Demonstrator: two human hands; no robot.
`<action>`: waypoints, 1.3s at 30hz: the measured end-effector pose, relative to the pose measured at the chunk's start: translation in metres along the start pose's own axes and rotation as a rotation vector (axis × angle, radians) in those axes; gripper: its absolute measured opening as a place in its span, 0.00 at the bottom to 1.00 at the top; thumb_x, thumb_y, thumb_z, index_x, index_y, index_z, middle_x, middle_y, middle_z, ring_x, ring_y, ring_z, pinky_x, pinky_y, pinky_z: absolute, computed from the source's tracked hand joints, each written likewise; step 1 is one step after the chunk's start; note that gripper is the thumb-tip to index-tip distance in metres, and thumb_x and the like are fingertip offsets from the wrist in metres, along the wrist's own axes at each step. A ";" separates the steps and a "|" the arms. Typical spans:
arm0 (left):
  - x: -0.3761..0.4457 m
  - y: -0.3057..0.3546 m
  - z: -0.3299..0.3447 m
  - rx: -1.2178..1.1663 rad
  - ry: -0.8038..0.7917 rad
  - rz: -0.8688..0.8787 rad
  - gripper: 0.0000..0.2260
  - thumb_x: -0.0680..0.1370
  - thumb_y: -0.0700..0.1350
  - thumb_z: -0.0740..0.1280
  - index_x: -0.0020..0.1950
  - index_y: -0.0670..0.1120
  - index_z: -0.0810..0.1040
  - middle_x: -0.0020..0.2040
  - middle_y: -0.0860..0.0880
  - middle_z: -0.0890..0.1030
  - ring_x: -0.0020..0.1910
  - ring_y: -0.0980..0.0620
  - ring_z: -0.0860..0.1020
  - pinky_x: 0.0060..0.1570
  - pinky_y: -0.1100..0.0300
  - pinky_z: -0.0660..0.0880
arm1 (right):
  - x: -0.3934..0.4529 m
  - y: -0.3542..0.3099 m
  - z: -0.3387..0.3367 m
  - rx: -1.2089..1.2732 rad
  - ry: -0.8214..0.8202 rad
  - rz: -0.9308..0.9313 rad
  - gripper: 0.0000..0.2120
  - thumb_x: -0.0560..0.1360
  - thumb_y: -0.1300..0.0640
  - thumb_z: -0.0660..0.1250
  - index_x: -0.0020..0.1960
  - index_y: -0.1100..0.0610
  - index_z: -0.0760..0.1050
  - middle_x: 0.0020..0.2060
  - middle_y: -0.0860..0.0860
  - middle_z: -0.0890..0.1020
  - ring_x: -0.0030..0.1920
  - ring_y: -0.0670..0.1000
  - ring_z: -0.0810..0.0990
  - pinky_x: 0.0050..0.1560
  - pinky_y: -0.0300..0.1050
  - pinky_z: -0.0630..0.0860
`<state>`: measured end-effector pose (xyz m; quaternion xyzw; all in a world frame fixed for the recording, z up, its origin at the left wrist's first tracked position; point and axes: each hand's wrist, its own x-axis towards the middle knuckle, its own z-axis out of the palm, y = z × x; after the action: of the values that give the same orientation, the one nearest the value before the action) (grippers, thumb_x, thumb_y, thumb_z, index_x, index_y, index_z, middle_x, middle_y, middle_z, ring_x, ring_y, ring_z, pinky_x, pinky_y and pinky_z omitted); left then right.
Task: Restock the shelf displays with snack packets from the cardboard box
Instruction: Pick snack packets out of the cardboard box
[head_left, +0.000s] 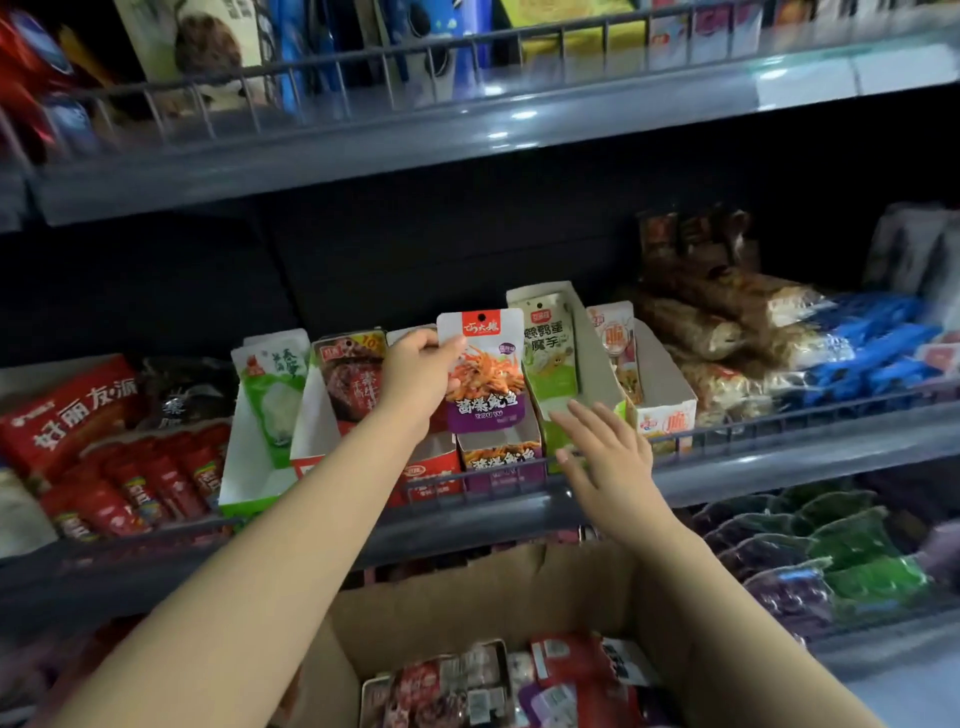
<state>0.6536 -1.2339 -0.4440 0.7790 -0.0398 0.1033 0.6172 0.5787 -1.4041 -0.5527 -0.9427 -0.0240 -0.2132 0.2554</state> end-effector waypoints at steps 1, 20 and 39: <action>0.007 0.000 0.002 -0.010 0.019 -0.001 0.05 0.79 0.46 0.66 0.47 0.46 0.75 0.38 0.53 0.74 0.34 0.57 0.74 0.43 0.60 0.78 | 0.002 0.000 0.003 -0.046 -0.035 -0.024 0.29 0.75 0.40 0.42 0.74 0.44 0.60 0.75 0.44 0.58 0.76 0.50 0.50 0.72 0.49 0.45; 0.078 -0.038 0.021 0.446 -0.006 0.195 0.08 0.73 0.36 0.70 0.46 0.48 0.77 0.39 0.55 0.77 0.40 0.57 0.76 0.34 0.71 0.67 | 0.011 0.006 0.027 -0.302 0.119 -0.117 0.17 0.70 0.44 0.60 0.58 0.41 0.74 0.58 0.48 0.78 0.60 0.54 0.68 0.50 0.56 0.77; 0.080 -0.061 0.026 0.421 0.153 0.266 0.11 0.74 0.39 0.70 0.56 0.47 0.77 0.59 0.47 0.74 0.49 0.57 0.73 0.45 0.71 0.67 | 0.010 0.006 0.029 -0.215 0.078 -0.129 0.21 0.73 0.48 0.65 0.66 0.44 0.71 0.68 0.53 0.71 0.69 0.61 0.67 0.62 0.63 0.69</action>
<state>0.7458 -1.2395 -0.4909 0.8681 -0.0728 0.2481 0.4237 0.6000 -1.3955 -0.5742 -0.9522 -0.0518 -0.2669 0.1396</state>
